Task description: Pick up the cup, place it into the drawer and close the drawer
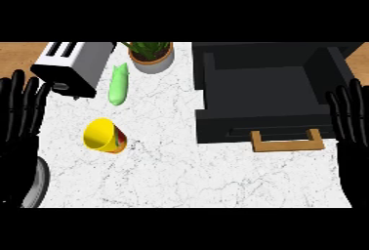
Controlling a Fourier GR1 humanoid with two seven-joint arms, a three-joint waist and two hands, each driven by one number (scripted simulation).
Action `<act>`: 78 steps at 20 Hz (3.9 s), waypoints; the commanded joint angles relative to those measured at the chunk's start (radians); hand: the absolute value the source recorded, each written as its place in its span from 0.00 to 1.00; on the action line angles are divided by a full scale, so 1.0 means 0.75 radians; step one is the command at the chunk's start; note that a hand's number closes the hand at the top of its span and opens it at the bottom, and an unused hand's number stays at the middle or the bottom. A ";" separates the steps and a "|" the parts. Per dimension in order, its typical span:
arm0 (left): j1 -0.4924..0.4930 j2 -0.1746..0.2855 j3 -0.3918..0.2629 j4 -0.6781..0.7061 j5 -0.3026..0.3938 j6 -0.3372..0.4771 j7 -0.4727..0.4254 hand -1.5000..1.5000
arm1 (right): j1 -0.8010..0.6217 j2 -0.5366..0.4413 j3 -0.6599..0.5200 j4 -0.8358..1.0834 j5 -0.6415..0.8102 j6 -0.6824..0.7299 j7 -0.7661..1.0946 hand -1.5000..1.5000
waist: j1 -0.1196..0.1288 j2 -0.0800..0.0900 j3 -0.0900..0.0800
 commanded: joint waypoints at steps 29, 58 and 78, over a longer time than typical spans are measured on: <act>-0.225 -0.116 0.042 0.422 0.193 0.077 0.003 0.00 | -0.104 0.022 0.015 0.145 -0.128 0.115 0.017 0.00 | 0.036 -0.046 -0.047; -0.088 -0.014 0.206 1.005 0.200 -0.047 -0.416 0.00 | -0.164 -0.011 -0.046 0.035 -0.195 0.117 0.184 0.00 | 0.037 -0.046 -0.048; -0.208 0.019 0.277 1.602 0.210 -0.101 -0.811 0.00 | -0.130 -0.043 -0.076 -0.038 -0.243 0.160 0.240 0.00 | 0.034 -0.046 -0.048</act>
